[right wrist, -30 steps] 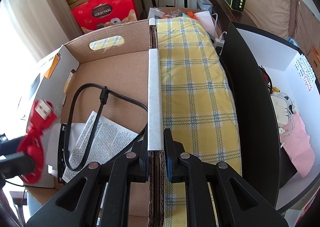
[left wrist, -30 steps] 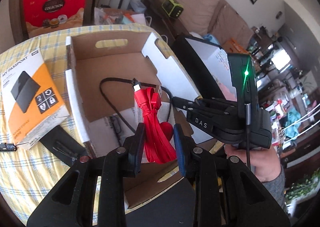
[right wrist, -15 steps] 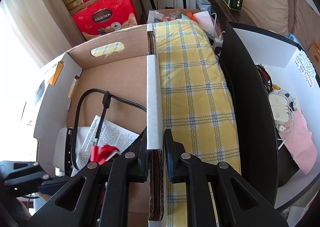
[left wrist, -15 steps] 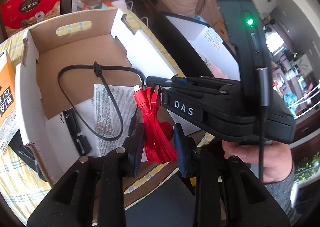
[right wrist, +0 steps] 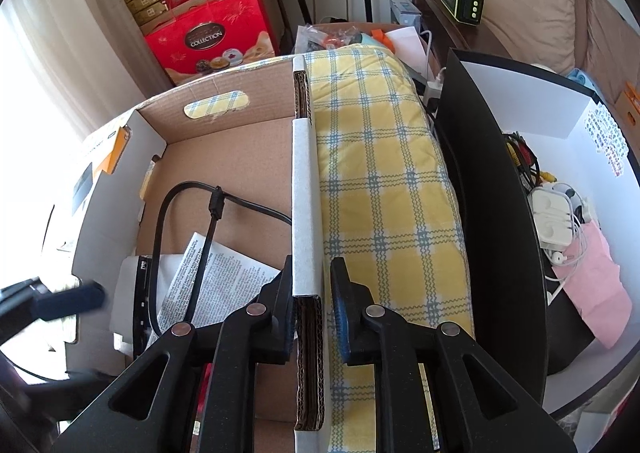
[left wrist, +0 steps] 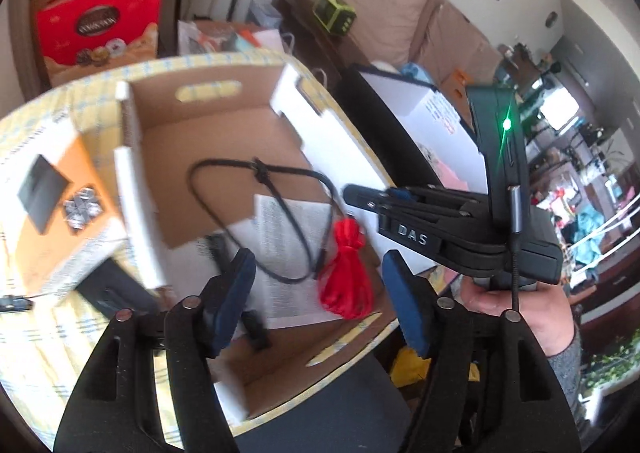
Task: Organize objects
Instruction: 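Carry the red cable into the cardboard box and open the left tool, then reach the left tool to the long black bracket and grasp it, then lift the black bracket into the cardboard box and open the left tool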
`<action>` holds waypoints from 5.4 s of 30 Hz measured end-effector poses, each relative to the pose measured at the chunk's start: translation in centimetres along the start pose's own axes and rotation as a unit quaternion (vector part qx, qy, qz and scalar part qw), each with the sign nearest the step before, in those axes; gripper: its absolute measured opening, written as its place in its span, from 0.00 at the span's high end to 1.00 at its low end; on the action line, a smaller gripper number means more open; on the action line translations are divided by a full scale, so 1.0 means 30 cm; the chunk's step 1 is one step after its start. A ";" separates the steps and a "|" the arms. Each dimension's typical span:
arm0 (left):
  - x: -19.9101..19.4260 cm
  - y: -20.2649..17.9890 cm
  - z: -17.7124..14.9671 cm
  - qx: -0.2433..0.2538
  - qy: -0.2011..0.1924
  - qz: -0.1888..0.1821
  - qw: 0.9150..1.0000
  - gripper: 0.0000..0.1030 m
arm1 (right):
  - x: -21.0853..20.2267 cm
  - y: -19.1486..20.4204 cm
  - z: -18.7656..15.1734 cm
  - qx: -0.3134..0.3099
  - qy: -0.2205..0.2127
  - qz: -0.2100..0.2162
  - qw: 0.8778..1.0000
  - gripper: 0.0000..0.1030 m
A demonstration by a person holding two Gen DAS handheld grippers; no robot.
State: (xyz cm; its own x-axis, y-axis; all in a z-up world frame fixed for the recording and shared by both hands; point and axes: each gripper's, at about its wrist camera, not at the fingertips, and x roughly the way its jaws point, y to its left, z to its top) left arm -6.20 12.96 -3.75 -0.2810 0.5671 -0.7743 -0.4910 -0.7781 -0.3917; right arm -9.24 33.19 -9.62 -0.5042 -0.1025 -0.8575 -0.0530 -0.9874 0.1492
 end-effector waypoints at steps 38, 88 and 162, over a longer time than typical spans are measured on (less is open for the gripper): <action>-0.266 0.792 -0.159 -0.207 -0.032 0.209 0.955 0.28 | 0.007 0.019 -0.004 -0.016 -0.003 -0.020 1.000 0.90; -0.115 0.682 -0.137 -0.197 0.003 0.206 0.958 0.64 | 0.022 0.018 -0.011 -0.015 0.002 -0.025 1.000 0.90; -0.137 0.265 -0.026 -0.101 -0.057 0.118 0.986 0.58 | 0.021 0.018 -0.019 -0.009 0.002 -0.020 1.000 0.89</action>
State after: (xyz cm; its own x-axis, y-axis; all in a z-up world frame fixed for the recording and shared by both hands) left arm -8.31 4.23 -4.08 -0.4637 0.3819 -0.7995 -0.2306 -0.9233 -0.3073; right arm -9.10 32.51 -10.37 -0.4979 -0.0635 -0.8649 -0.0568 -0.9928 0.1056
